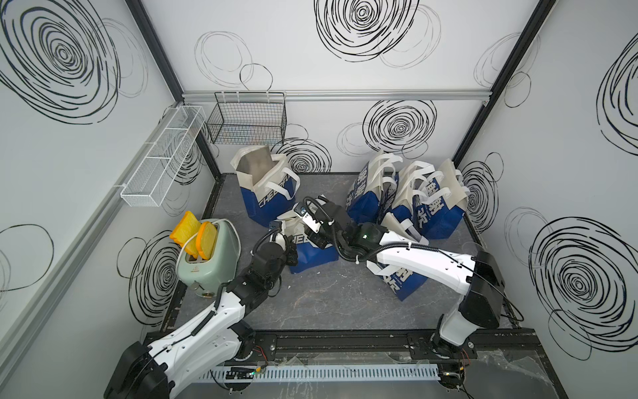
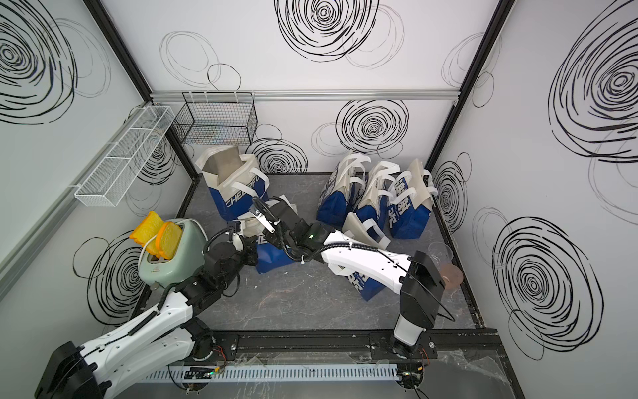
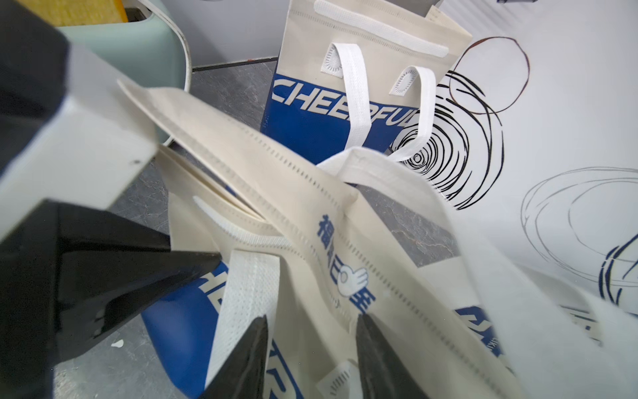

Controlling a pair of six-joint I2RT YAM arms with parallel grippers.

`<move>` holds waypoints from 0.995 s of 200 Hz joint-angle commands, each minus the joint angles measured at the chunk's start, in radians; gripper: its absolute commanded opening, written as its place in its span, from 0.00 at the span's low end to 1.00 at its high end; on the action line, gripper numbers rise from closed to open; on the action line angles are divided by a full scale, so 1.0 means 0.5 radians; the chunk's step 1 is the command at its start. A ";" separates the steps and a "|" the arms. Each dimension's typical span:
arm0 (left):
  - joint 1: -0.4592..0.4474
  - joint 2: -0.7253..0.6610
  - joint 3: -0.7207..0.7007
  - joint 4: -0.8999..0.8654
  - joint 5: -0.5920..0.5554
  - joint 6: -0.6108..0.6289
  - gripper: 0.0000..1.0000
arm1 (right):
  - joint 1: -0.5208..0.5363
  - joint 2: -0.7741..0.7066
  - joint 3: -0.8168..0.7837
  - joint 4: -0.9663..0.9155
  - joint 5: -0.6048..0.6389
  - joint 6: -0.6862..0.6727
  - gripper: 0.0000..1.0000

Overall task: Open the takeout bag
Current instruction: Open the takeout bag at the center of the board.

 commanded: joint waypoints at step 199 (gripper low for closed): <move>-0.026 -0.054 0.007 -0.136 -0.031 0.003 0.00 | 0.022 0.266 0.283 0.228 0.573 -0.170 0.02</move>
